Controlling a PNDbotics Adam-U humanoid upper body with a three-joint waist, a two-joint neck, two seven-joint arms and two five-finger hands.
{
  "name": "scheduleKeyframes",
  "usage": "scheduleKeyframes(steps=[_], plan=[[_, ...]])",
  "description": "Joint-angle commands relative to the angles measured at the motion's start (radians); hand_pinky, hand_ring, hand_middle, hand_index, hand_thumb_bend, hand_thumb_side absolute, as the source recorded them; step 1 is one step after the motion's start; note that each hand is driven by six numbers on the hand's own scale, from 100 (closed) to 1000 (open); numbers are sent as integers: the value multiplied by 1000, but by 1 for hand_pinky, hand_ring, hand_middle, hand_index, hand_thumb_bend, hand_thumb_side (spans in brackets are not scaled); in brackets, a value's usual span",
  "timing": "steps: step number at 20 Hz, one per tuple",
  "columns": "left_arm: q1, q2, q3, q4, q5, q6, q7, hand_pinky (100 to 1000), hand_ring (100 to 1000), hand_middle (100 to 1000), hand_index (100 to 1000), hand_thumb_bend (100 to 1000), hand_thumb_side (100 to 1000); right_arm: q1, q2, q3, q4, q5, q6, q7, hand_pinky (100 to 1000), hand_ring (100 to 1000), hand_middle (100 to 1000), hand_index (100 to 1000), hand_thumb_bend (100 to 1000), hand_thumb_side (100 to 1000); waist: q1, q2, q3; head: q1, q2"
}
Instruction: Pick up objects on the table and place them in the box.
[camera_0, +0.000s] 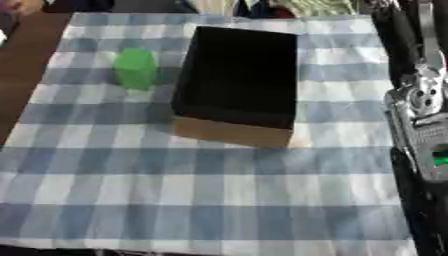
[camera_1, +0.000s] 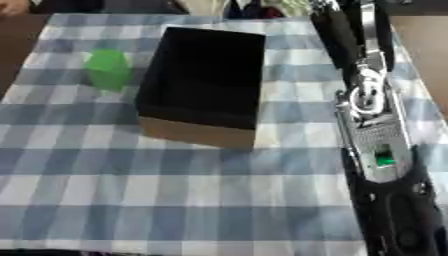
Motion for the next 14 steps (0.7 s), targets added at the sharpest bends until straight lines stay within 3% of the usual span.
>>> scheduleKeyframes(steps=[1,6,14], plan=[[-48,62,-25,80,-58,-56,-57,583,798,766,939,454,100,-20,-2,5,-6,2,-2,6,838,889,722,920,100,753,5,-22,-2,5,-1],[-128,63,-60,210,-143,-141,-142,606,825,813,967,608,100,-20,0,8,-2,0,-2,9,838,889,722,920,100,756,6,-23,-7,12,-4],[-255,17,-82,378,-253,-271,-272,668,852,860,998,677,100,-19,1,11,4,-3,-1,12,838,889,722,921,100,766,6,-22,-11,20,-11]])
